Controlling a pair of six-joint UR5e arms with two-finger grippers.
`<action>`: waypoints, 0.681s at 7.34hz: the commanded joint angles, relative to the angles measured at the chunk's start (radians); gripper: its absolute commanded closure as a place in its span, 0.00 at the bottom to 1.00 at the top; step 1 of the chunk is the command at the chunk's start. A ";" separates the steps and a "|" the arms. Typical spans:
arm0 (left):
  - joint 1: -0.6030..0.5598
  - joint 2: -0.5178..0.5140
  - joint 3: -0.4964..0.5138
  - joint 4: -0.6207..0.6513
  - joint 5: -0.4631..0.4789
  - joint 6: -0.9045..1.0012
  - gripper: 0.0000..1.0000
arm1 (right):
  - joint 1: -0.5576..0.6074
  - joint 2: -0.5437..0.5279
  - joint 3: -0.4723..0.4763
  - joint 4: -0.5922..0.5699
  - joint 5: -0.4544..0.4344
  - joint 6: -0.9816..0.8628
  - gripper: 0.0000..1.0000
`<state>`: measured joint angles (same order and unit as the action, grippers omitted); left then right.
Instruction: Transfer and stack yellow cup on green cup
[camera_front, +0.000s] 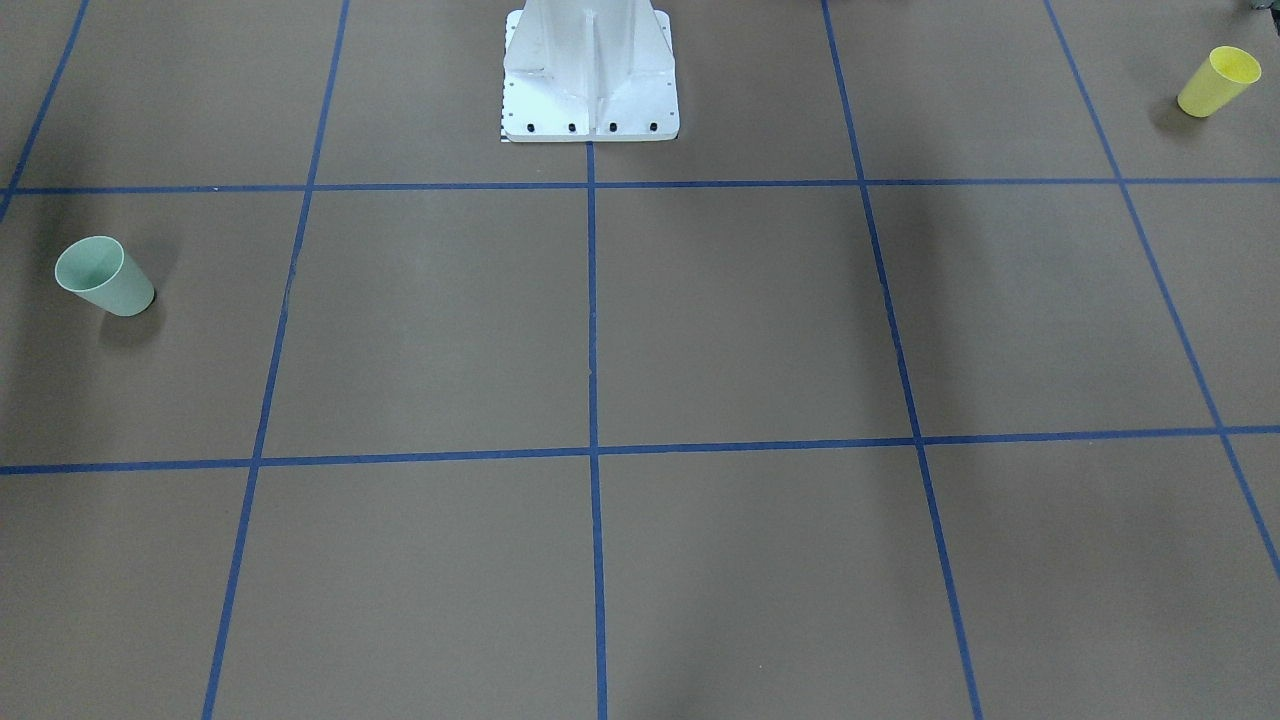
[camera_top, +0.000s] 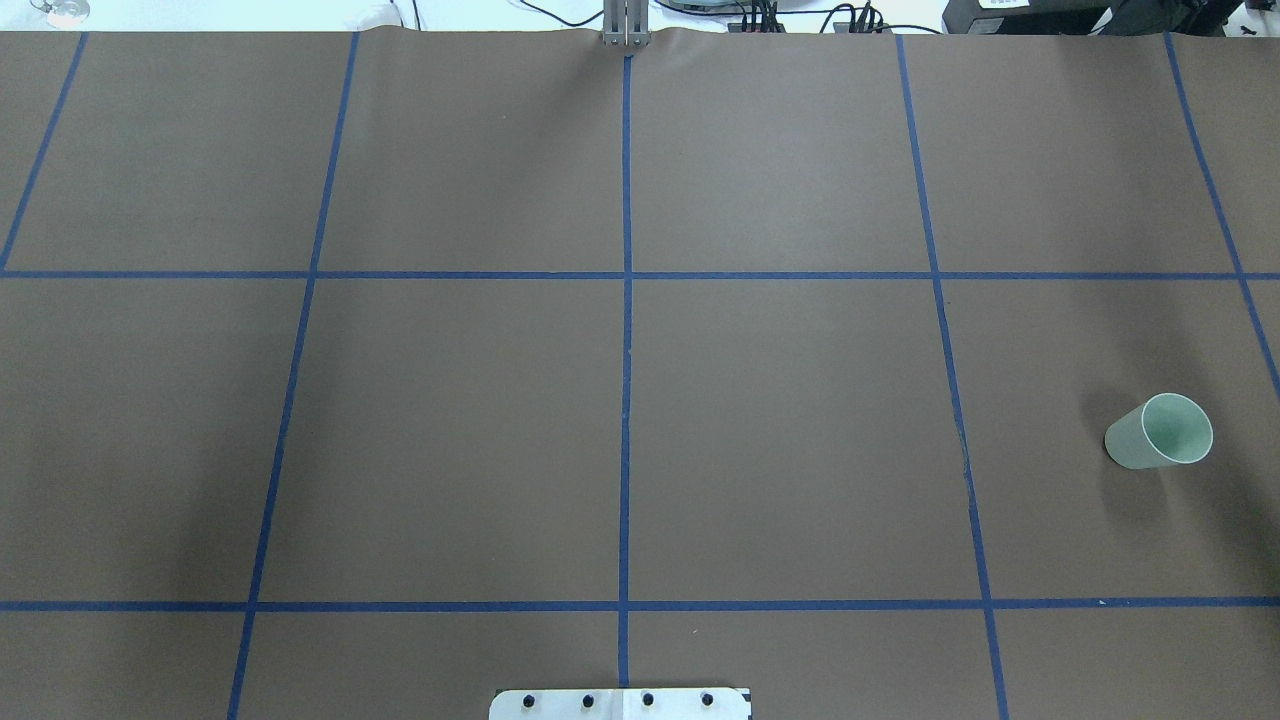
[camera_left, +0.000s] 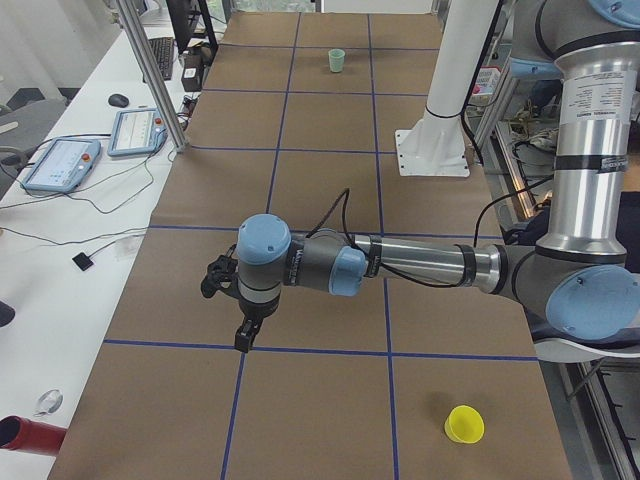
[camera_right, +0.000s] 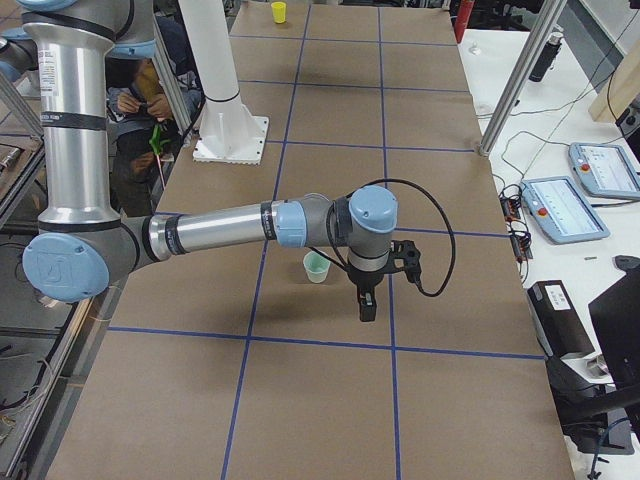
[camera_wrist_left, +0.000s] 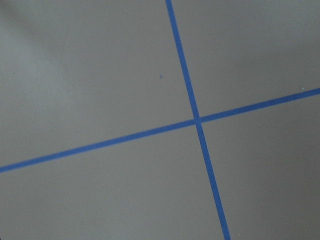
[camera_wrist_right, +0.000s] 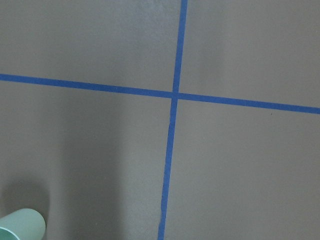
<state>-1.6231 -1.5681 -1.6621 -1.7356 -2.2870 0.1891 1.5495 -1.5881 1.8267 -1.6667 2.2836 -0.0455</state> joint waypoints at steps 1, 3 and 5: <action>0.000 -0.003 0.001 -0.105 -0.006 -0.005 0.00 | 0.001 -0.007 0.022 0.068 -0.003 -0.005 0.00; 0.000 -0.021 0.024 -0.142 -0.006 -0.039 0.00 | 0.001 -0.001 0.028 0.090 0.001 -0.011 0.00; 0.000 -0.016 0.028 -0.203 -0.006 -0.040 0.00 | 0.001 -0.010 0.017 0.154 0.008 0.004 0.00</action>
<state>-1.6229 -1.5850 -1.6366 -1.9092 -2.2933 0.1529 1.5508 -1.5950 1.8481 -1.5397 2.2869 -0.0462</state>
